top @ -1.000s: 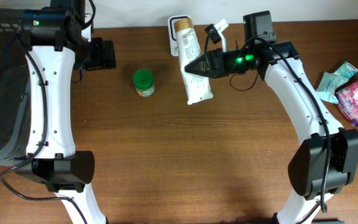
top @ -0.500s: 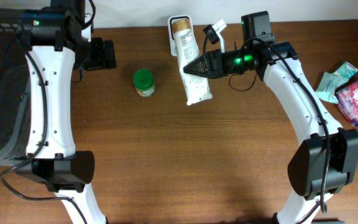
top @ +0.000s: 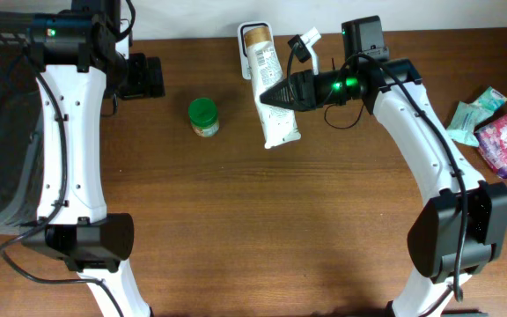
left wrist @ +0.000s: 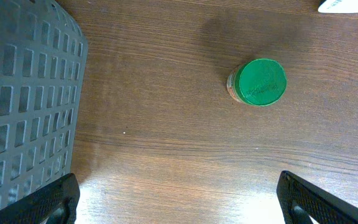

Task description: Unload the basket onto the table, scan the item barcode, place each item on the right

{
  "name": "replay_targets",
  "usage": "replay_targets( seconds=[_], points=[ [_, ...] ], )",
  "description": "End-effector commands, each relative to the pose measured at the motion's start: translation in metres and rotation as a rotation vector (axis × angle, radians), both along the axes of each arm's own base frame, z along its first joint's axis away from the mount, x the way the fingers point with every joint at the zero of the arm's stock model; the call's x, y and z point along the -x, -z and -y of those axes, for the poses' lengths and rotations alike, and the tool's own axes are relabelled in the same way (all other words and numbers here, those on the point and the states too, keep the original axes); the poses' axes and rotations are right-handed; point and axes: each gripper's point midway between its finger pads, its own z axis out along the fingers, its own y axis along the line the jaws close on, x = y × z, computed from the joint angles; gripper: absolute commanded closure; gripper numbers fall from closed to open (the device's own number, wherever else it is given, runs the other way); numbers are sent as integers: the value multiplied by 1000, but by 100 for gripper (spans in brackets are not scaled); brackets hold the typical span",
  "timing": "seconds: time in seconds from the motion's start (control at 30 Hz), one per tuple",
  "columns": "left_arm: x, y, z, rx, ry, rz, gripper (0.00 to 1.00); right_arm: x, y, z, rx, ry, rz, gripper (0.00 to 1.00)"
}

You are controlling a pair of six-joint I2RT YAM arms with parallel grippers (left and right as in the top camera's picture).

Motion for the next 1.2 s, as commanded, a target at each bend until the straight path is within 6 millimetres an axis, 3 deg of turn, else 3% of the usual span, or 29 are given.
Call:
replay_targets(
  seconds=[0.0,0.07,0.13,0.2,0.3,0.4,0.47,0.53,0.6,0.7,0.77,0.8,0.87,1.17],
  points=[
    [0,1,0,-1,-9,-3,1,5,-24,0,-32,-22,71,96],
    [0,1,0,-1,-9,-3,1,2,-19,1,-3,0,71,96],
    [0,1,0,-1,-9,-3,1,-13,8,14,157,113,47,96],
    [0,1,0,-1,-9,-3,1,-22,44,38,377,241,0,96],
    [0,1,0,-1,-9,-3,1,-27,81,74,656,399,-53,96],
    [0,1,0,-1,-9,-3,1,-19,99,75,757,410,-89,96],
    [0,1,0,-1,-9,-3,1,-14,128,81,903,438,-94,96],
    [0,1,0,-1,-9,-3,1,-9,164,102,1103,587,-143,96],
    [0,1,0,-2,-9,-4,1,-2,194,100,1166,589,-151,96],
    [0,1,0,-2,-9,-4,1,5,221,104,1269,583,-124,96],
    [0,1,0,-1,-9,-3,1,8,230,104,1316,571,-115,92],
    [0,1,0,-1,-9,-3,1,11,232,99,1321,557,-110,80],
    [0,1,0,-1,-9,-3,1,14,232,89,1320,536,-92,75],
    [0,1,0,-1,-8,-3,1,36,226,42,1366,440,41,76]
  ],
)
